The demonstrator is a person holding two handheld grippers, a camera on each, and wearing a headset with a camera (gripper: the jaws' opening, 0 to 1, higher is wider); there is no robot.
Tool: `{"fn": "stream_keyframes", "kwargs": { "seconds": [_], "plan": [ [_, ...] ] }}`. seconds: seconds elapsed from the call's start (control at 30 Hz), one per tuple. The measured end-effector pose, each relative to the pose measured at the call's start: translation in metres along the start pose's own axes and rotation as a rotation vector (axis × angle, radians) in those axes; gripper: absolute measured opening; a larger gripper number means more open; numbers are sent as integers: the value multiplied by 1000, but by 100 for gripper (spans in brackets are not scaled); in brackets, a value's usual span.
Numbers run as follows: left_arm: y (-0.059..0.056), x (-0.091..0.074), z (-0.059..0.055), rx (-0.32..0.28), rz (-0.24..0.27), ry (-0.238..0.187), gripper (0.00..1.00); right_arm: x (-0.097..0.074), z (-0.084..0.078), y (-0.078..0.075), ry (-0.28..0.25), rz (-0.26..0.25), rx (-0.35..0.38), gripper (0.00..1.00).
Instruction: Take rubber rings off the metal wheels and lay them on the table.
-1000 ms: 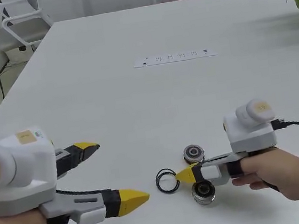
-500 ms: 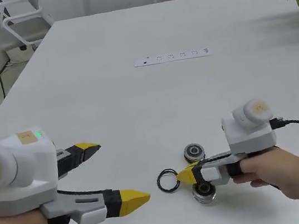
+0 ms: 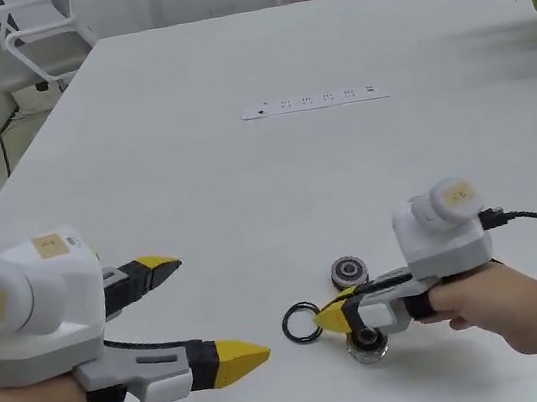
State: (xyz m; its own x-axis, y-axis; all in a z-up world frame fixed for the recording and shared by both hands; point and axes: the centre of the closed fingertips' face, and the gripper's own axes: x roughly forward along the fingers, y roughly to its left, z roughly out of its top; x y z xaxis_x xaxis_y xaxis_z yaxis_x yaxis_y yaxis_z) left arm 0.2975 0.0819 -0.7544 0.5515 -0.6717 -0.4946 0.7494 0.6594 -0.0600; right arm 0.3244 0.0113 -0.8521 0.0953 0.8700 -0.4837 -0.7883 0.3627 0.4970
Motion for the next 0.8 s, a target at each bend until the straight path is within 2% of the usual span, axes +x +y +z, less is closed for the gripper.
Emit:
{"fn": "stream_keyframes", "kwargs": {
  "seconds": [0.4,0.8],
  "plan": [
    [1,1,-3,-7,0,6,88,2,-2,2,29,-7,-60,14],
    [0,2,-3,-5,-5,12,88,0,-1,4,32,-11,-93,19]
  ]
}}
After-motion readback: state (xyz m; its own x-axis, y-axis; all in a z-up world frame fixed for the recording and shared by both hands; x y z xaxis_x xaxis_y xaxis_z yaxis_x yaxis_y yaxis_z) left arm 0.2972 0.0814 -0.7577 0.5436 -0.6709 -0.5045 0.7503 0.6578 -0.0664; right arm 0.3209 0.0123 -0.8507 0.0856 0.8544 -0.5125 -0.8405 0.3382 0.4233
